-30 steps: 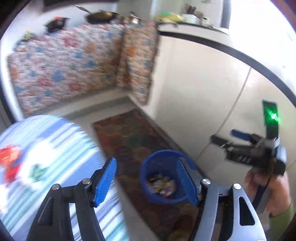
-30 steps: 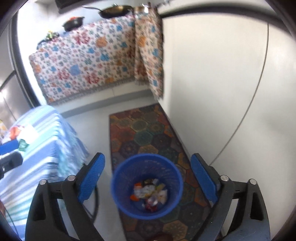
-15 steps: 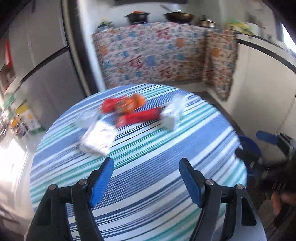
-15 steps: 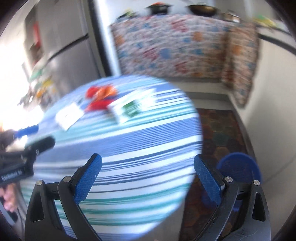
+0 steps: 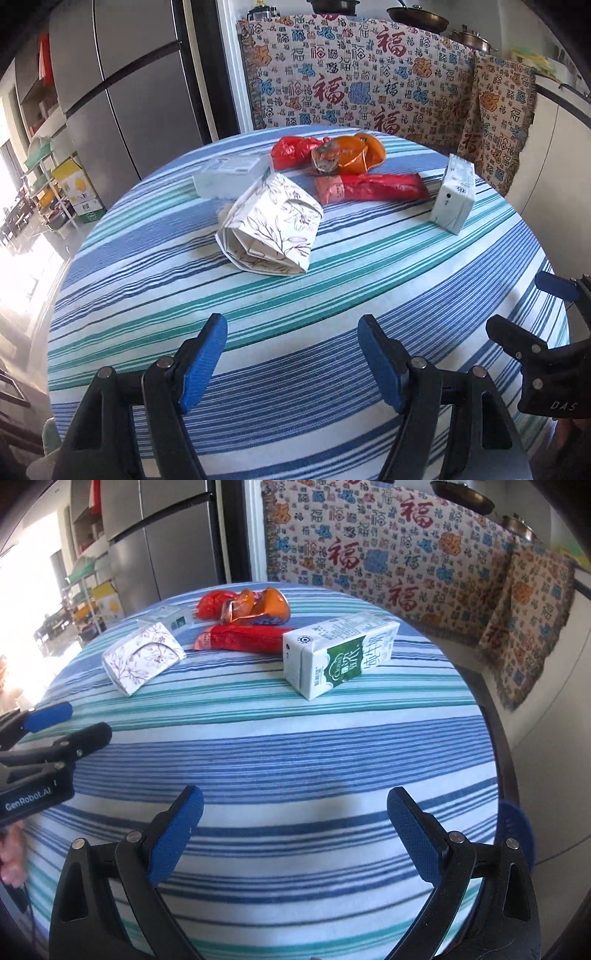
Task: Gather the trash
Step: 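Move both open tools back over the remaining trash on the table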
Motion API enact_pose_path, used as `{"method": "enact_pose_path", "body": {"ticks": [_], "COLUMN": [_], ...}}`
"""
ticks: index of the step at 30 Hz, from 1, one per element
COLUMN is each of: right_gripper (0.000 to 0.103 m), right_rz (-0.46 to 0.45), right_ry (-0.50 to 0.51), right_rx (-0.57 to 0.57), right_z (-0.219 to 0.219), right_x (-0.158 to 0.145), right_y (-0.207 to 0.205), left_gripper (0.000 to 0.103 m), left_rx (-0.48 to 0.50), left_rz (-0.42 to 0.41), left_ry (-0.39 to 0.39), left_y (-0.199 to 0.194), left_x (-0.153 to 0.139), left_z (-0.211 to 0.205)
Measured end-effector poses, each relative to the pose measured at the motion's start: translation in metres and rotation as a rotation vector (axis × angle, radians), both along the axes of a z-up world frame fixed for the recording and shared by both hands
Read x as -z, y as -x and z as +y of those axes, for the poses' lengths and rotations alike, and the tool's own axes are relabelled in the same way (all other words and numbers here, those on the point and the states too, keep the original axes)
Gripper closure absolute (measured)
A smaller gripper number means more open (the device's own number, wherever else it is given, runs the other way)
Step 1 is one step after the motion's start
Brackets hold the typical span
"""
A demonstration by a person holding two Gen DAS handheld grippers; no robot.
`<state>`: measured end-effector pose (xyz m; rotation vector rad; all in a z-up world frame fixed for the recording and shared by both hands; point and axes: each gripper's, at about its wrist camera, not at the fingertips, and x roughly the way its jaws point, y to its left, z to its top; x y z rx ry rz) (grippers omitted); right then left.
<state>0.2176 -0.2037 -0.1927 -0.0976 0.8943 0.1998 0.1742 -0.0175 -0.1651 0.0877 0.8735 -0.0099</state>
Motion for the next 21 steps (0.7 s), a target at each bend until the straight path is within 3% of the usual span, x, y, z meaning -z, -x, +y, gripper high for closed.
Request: {"method": "enact_pose_path", "body": {"ticks": [10, 21], "right_gripper": [0.000, 0.000], "right_rz": [0.046, 0.045], "right_ry": [0.020, 0.011], "right_rx": [0.007, 0.013], "right_z": [0.003, 0.000], "right_x": [0.017, 0.017], "right_y": [-0.011, -0.013], "left_gripper": [0.027, 0.013], "left_rx": [-0.004, 0.013], "left_rz": [0.045, 0.060], "left_ry": [0.051, 0.070], "left_y": [-0.013, -0.017], "left_x": [0.016, 0.019], "left_z": [0.002, 0.003]}}
